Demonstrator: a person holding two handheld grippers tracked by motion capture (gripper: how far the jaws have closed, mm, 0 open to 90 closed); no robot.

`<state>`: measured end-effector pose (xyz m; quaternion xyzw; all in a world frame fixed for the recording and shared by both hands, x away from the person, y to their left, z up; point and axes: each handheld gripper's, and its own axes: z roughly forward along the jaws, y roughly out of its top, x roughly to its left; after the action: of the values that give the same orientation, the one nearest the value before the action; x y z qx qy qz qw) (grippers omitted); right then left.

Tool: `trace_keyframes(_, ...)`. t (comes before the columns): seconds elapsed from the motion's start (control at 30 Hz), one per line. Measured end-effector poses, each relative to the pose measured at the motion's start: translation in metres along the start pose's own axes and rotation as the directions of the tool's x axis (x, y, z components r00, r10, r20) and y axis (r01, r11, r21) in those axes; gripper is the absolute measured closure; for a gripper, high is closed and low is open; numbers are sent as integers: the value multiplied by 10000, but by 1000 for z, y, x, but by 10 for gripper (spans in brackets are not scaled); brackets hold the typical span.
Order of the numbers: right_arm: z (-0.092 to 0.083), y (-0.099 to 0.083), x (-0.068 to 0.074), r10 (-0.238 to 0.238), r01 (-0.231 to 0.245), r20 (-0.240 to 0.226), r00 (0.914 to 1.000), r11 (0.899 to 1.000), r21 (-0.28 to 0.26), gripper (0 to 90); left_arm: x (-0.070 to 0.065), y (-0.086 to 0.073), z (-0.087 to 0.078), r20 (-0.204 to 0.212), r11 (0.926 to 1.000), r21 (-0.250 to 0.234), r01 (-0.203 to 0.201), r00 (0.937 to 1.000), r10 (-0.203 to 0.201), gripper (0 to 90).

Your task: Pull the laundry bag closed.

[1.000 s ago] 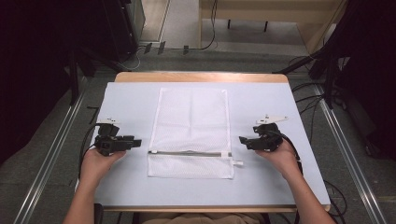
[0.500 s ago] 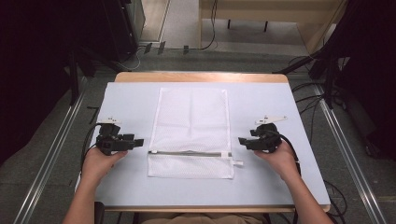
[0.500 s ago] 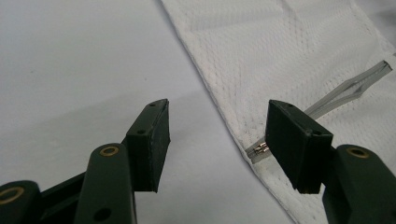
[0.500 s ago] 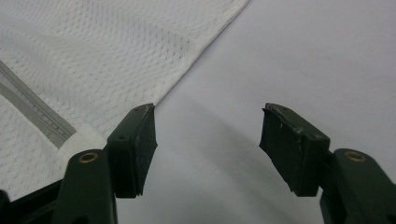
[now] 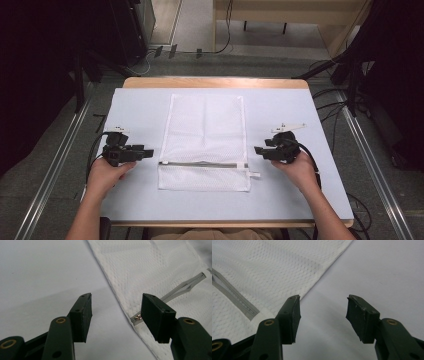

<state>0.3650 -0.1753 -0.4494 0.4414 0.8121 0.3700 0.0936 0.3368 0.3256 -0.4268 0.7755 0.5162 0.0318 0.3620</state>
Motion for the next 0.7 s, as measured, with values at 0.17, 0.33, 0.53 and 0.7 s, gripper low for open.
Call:
trace_keyframes(0.17,0,4,5,0,0,-22,10000,10000,-24,454,-5,-1,-5,1,9997,-29,-237,9997,237,408)
trace_keyframes(0.33,-1,6,11,-279,279,-85,9996,9996,21,468,-10,0,-5,130,9994,-53,-336,9993,337,397)
trace_keyframes(0.53,-3,9,18,-465,465,-157,9988,9989,14,474,-11,1,-2,125,9989,18,-465,9988,465,386)
trace_keyframes(0.7,-4,17,31,-725,727,-273,9970,9973,35,483,-13,0,-1,153,9988,56,-494,9987,493,384)
